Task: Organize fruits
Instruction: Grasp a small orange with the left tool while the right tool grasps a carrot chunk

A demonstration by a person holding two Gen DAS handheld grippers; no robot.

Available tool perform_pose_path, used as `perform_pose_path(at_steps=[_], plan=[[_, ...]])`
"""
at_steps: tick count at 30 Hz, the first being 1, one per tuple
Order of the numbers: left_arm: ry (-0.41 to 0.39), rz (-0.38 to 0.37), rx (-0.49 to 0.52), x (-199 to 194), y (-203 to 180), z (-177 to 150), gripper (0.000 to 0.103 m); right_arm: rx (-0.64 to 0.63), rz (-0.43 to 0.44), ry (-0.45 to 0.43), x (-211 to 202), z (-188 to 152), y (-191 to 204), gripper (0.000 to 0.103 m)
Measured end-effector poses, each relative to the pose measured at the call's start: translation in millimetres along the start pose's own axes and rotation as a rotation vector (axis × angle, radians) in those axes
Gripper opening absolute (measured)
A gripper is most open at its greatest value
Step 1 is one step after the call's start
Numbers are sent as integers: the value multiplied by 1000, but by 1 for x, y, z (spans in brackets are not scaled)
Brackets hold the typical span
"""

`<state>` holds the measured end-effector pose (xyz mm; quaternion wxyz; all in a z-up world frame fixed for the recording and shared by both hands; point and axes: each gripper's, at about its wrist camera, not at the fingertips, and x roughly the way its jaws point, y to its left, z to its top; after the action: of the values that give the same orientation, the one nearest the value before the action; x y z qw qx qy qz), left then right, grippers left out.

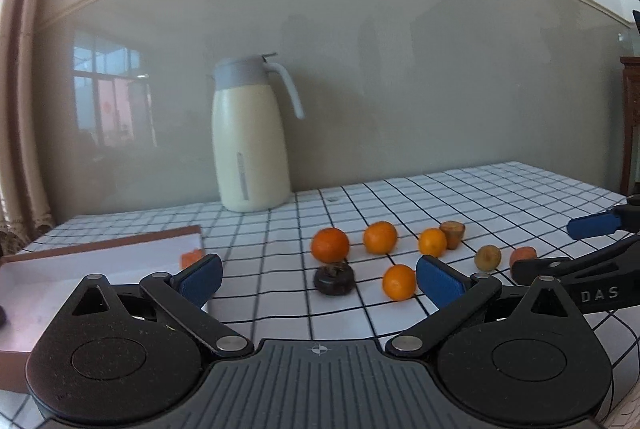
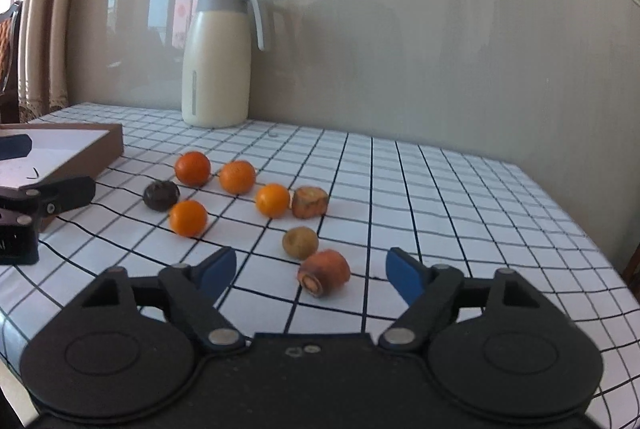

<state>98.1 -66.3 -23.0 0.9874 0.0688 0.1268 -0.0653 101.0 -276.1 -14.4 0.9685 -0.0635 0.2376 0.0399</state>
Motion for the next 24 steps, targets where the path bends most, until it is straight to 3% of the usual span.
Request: perform_pose_path(at_steps=[2,3,5,10,12,16,24], plan=[[11,-23,-2,7,-4,-1,100,1,-2,15,5,-1,-1,70],[18,-36,-2,10,-6,-1,90,1,-4,22,7,-2,-2,69],[46,-60,1,20,-10,-2,82,3,-6,32,11,-2,-3,67],[76,-93,0,38,-22,-2,78,-3,-5,47,18,-3,-4,64],[98,-113,2,45,-27,-2,72,-6,-3,57,21,-3,-5,61],[121,-145,-3,55,-36,1,70,0,2,77,26,-4,-7,52],[167,-164,-18,69,-45,2,68,13,4,93,31,-4,-10,43]])
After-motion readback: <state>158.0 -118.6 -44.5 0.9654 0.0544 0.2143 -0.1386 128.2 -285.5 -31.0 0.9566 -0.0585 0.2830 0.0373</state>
